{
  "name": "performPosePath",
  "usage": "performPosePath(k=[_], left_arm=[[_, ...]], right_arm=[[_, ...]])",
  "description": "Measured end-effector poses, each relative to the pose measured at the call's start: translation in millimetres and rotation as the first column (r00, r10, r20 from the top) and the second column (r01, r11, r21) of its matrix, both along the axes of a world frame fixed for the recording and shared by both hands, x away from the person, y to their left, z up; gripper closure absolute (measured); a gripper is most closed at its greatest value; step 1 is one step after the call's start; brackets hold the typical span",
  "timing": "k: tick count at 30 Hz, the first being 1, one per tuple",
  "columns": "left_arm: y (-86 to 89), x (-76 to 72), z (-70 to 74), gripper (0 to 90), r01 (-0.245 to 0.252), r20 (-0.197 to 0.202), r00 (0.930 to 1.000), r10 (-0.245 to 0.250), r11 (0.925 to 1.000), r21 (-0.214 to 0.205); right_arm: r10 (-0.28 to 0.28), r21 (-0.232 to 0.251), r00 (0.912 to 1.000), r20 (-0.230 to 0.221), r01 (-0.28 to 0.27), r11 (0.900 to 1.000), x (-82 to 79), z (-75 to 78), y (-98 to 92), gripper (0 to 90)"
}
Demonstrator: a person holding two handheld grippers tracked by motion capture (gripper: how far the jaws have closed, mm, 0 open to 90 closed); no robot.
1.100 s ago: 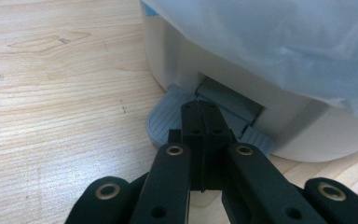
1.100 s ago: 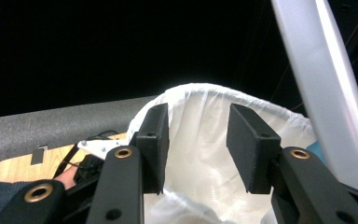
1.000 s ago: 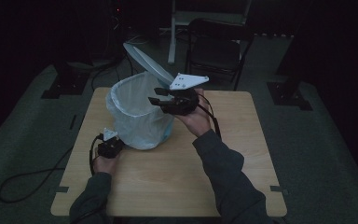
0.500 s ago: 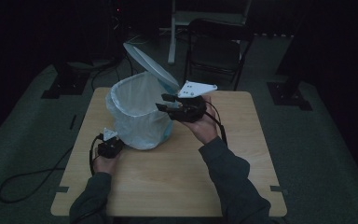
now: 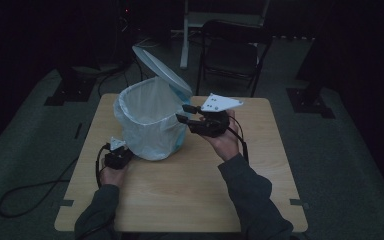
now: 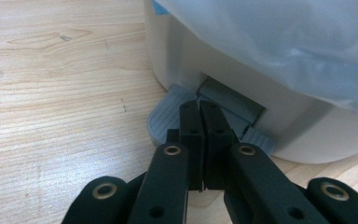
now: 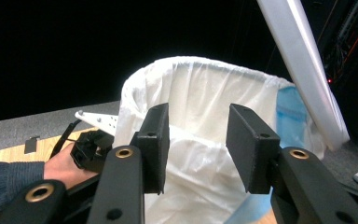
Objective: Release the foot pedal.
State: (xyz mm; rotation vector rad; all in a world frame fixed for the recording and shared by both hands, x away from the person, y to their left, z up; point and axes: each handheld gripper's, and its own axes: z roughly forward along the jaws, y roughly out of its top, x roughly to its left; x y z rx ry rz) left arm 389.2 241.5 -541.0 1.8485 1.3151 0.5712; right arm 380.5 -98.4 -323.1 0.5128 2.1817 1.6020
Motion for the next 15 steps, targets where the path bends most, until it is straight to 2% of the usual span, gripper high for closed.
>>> performPosePath(k=[7,15], left_arm=[[-2.3,-1.2,0.4,88.0,-0.007,0.009,0.9999,0.007,0.9995,0.031],[-2.7,-1.7,0.6,86.6,-0.013,0.014,0.9998,0.013,0.9993,0.036]], right_arm=[[-0.036,-0.009,0.9992,-0.019,0.036,0.9993,0.3,-10.9,-8.8,58.1],[-0.050,-0.010,0.9978,-0.043,0.049,0.9987,2.1,-20.0,-15.7,57.2]])
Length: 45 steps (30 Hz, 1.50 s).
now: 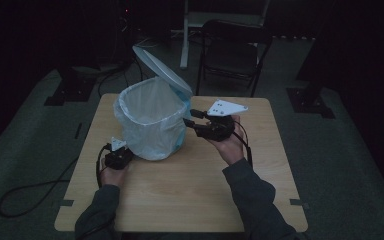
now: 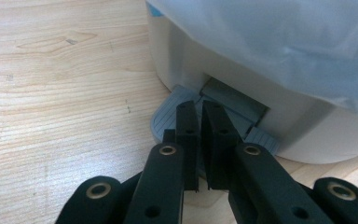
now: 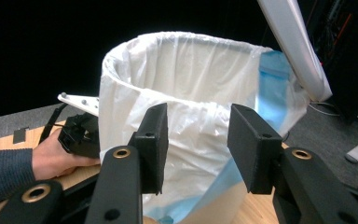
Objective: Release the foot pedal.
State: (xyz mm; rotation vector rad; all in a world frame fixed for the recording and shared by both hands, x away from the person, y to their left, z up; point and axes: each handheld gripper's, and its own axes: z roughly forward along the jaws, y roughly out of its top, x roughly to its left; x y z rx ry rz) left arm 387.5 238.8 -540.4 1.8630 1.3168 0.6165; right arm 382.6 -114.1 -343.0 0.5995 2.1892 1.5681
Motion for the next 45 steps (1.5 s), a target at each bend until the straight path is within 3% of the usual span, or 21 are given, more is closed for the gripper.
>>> performPosePath(k=[9,16,23,37,45], left_arm=[[4.1,-1.3,0.9,84.4,0.001,0.019,0.9998,0.000,0.9995,-0.032],[9.1,-6.8,9.5,82.3,0.007,0.052,0.9986,-0.004,0.9978,-0.066],[13.6,-9.2,10.0,76.1,0.000,0.038,0.9993,0.002,0.9981,-0.061],[18.0,-10.6,9.8,71.1,-0.004,0.034,0.9994,0.007,0.9971,-0.076],[19.5,-10.8,9.9,69.1,-0.003,0.035,0.9994,0.006,0.9962,-0.087]], right_arm=[[-0.017,-0.004,0.9998,-0.007,0.017,0.9998,0.9,-4.8,-8.5,56.8],[-0.031,-0.004,0.9993,-0.019,0.031,0.9995,1.5,-8.3,-14.5,56.7],[-0.040,-0.008,0.9988,-0.028,0.040,0.9992,1.5,-13.2,-18.4,56.4],[-0.085,-0.035,0.9940,-0.069,0.083,0.9959,2.0,-34.1,-37.3,54.5],[-0.132,-0.079,0.9867,-0.095,0.125,0.9890,4.6,-56.3,-48.8,53.3]])
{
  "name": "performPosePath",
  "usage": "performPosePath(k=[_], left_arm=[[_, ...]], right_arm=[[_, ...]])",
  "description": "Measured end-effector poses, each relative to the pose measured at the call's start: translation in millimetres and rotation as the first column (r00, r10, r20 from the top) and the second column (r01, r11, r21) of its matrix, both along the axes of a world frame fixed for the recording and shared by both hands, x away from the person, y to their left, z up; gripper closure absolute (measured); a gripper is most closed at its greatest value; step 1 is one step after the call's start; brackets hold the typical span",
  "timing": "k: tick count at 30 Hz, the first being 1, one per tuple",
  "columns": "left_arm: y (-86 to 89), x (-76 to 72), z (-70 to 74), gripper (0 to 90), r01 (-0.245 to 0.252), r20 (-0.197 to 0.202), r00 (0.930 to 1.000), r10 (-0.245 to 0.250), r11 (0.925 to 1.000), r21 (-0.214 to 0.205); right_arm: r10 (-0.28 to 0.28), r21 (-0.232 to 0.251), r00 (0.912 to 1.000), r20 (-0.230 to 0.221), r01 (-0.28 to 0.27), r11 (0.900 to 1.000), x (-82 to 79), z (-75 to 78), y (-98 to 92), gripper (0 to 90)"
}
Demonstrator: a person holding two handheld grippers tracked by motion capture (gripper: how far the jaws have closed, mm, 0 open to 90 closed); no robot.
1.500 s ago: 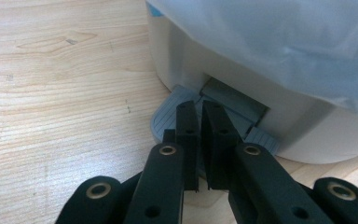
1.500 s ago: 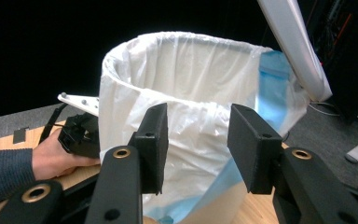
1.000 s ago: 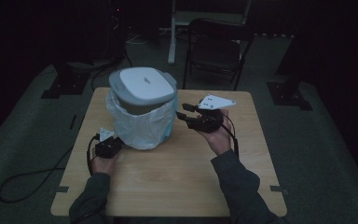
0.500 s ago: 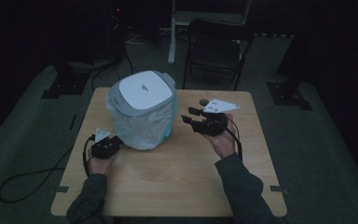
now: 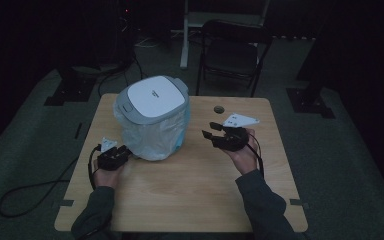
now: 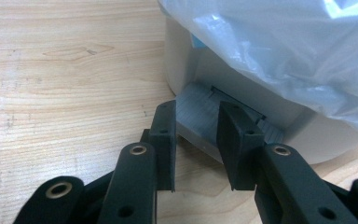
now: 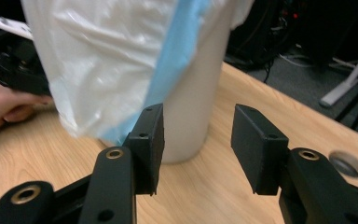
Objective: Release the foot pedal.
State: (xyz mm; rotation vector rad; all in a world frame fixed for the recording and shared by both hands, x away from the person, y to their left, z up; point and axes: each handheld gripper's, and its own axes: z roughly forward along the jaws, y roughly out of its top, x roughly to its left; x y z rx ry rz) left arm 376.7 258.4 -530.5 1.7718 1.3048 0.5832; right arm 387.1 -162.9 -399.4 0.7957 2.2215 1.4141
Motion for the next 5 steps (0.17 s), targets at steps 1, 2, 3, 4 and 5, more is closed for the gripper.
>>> performPosePath(k=[1,2,3,4,5], left_arm=[[0.0,0.0,0.0,68.9,0.000,0.001,1.0000,0.000,1.0000,-0.001],[0.0,0.0,0.1,68.5,0.001,0.001,1.0000,-0.001,1.0000,-0.001],[-0.2,0.1,0.1,68.4,-0.002,0.004,1.0000,0.002,1.0000,-0.005],[-0.2,0.1,0.2,68.3,-0.001,0.004,1.0000,0.001,1.0000,-0.007],[-0.1,0.1,0.3,68.2,-0.001,0.005,1.0000,0.001,1.0000,-0.006]], right_arm=[[-0.004,-0.003,1.0000,-0.005,0.004,1.0000,0.5,-2.3,-1.6,52.8],[-0.019,-0.016,0.9997,-0.012,0.019,0.9997,1.2,-7.1,-5.0,52.2],[-0.022,-0.023,0.9997,-0.012,0.022,0.9995,1.7,-8.9,-6.3,51.5],[-0.032,-0.033,0.9992,-0.025,0.031,0.9990,3.0,-14.1,-9.5,50.7],[-0.039,-0.048,0.9986,-0.034,0.037,0.9982,4.4,-19.0,-12.7,50.1]])
